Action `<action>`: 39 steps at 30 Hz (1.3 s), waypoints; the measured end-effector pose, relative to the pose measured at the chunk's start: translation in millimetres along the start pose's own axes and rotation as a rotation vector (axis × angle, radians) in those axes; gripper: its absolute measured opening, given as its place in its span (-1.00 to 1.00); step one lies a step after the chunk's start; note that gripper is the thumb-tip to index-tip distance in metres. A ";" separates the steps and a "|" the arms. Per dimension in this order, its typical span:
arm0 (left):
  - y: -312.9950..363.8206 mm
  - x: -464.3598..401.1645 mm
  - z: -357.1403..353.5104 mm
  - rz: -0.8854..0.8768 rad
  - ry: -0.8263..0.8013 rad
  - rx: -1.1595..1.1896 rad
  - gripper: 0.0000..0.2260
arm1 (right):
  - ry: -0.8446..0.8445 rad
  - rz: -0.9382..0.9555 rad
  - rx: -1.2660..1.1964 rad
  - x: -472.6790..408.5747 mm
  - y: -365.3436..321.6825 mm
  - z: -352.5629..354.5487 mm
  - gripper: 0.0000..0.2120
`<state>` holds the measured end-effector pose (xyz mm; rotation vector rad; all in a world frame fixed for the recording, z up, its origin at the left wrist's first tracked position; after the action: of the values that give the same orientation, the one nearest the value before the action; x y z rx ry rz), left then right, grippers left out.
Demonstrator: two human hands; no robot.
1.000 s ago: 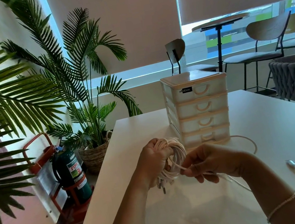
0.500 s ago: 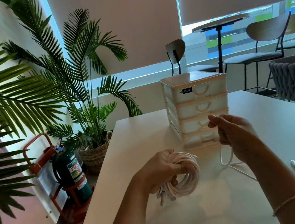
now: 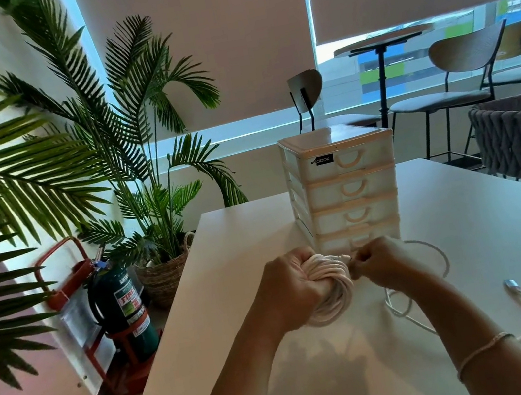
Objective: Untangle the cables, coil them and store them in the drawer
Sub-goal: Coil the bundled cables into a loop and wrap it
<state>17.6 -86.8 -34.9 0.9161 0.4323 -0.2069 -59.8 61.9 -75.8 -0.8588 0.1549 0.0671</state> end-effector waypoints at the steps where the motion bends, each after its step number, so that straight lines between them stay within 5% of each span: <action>1: 0.7 0.3 0.1 -0.009 0.006 -0.009 -0.82 | 0.014 0.028 0.044 0.1 -2.3 0.7 -0.83; 6: 7.2 2.4 0.8 -0.032 -0.014 0.012 -0.76 | 0.172 0.126 0.165 4.8 -18.1 14.3 -0.85; 11: 8.5 0.8 0.0 -0.079 0.024 0.041 -0.71 | 0.028 0.231 0.226 7.5 -25.1 -9.9 -0.75; 17: -12.9 -3.8 -1.9 0.135 0.018 0.166 -0.96 | -0.101 0.286 0.205 5.7 -20.3 -25.9 -0.88; 24: -43.3 -6.3 21.8 0.455 0.299 0.384 -0.96 | 0.367 0.455 -0.103 28.7 -52.7 18.3 -0.84; 28: -57.7 -5.6 25.0 0.546 0.392 0.401 -0.93 | 0.257 0.701 -0.009 54.5 -85.3 -5.2 -0.86; 34: -51.8 -5.0 13.4 0.536 0.254 0.663 -0.91 | 0.167 0.506 0.195 53.0 -90.1 -28.3 -0.84; 39: -48.4 -7.3 10.9 0.472 0.135 0.700 -0.69 | -0.024 0.340 -0.009 52.5 -83.0 -22.8 -0.82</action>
<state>-3.0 -124.6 -60.8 1.6971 0.2525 0.1535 -0.4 -9.7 -36.9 -0.8338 0.2775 0.3957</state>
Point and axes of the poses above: each hand's wrist, its own x-axis away from the middle knuckle, its own z-axis out of the back of the hand, y = z × x, the point moved 7 cm from there along -x, towards the middle knuckle, and after that the axes turned 6 degrees about y, right-handed, at the moved point
